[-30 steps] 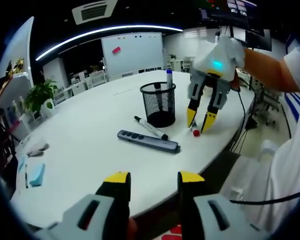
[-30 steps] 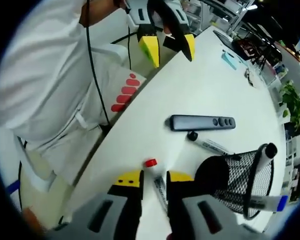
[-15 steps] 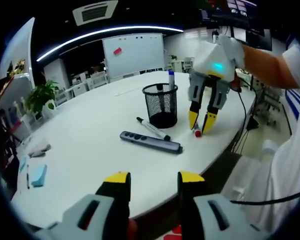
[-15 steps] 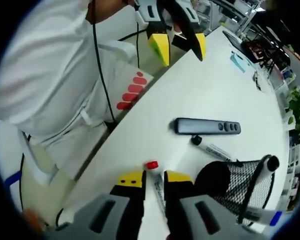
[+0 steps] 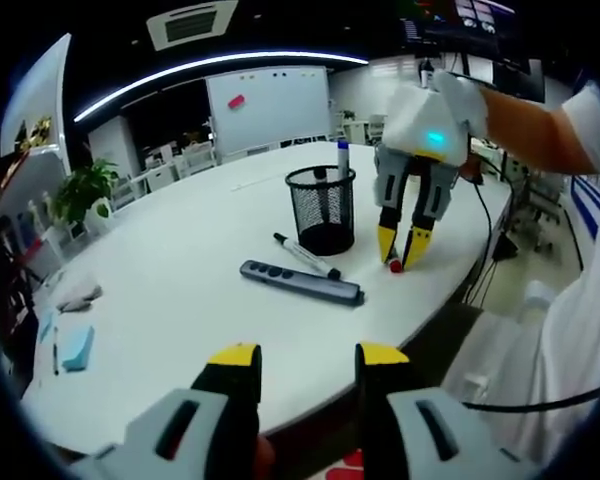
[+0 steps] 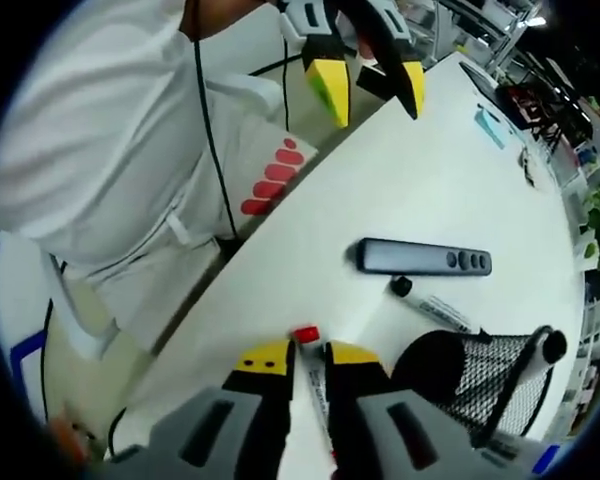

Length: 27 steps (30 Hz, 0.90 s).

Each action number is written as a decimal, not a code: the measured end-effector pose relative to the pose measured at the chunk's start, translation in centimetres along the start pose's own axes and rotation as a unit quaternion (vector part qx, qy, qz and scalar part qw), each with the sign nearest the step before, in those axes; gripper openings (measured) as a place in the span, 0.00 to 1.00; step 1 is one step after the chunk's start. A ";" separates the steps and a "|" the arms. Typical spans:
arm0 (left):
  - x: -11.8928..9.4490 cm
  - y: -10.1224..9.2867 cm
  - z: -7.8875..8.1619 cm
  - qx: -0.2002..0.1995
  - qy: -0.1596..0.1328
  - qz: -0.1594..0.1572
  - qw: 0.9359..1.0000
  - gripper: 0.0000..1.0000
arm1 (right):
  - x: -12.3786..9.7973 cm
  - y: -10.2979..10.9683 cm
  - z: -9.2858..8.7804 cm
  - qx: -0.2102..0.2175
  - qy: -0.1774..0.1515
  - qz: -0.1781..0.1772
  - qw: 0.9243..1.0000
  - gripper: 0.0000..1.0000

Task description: Place the scattered laser pointers and whiteboard markers into the pen holder and stack the scattered paper cups together

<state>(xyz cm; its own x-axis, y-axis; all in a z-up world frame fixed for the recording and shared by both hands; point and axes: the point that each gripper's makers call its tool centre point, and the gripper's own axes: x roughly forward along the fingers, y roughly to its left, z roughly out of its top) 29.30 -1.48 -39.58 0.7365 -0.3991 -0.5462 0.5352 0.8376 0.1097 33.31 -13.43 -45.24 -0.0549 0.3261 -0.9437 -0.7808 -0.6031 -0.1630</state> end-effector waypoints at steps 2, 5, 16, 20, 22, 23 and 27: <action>0.0 0.0 0.0 0.001 0.000 0.000 1.000 0.38 | 0.0 0.0 0.0 -0.002 0.002 0.003 1.000 0.11; 0.0 0.1 -0.1 -0.002 -0.001 0.001 1.000 0.38 | 0.0 0.0 0.0 -0.007 0.006 0.006 1.000 0.11; -0.2 0.3 -0.1 -0.002 0.000 0.004 1.000 0.38 | 0.1 0.2 0.0 -0.018 0.002 0.015 1.000 0.09; -0.2 0.2 -0.1 -0.002 0.000 0.004 1.000 0.38 | 0.1 0.2 0.0 -0.025 0.004 0.019 1.000 0.09; -0.2 0.1 -0.1 -0.003 -0.001 0.004 1.000 0.38 | 0.1 0.2 0.1 -0.027 0.006 0.021 0.999 0.09; -0.2 0.1 -0.1 -0.003 0.000 0.003 1.000 0.38 | 0.1 0.3 0.1 -0.027 0.007 0.024 0.999 0.09; -0.1 0.1 -0.1 -0.004 -0.001 0.002 1.000 0.38 | 0.1 0.4 0.2 -0.025 0.005 0.030 0.999 0.09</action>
<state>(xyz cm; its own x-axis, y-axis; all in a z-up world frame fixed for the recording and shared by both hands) 29.20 -1.31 -39.61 0.7398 -0.3966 -0.5435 0.5291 0.8419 0.1058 32.87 -13.52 -45.39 -0.0946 0.2807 -0.9551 -0.7446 -0.6568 -0.1192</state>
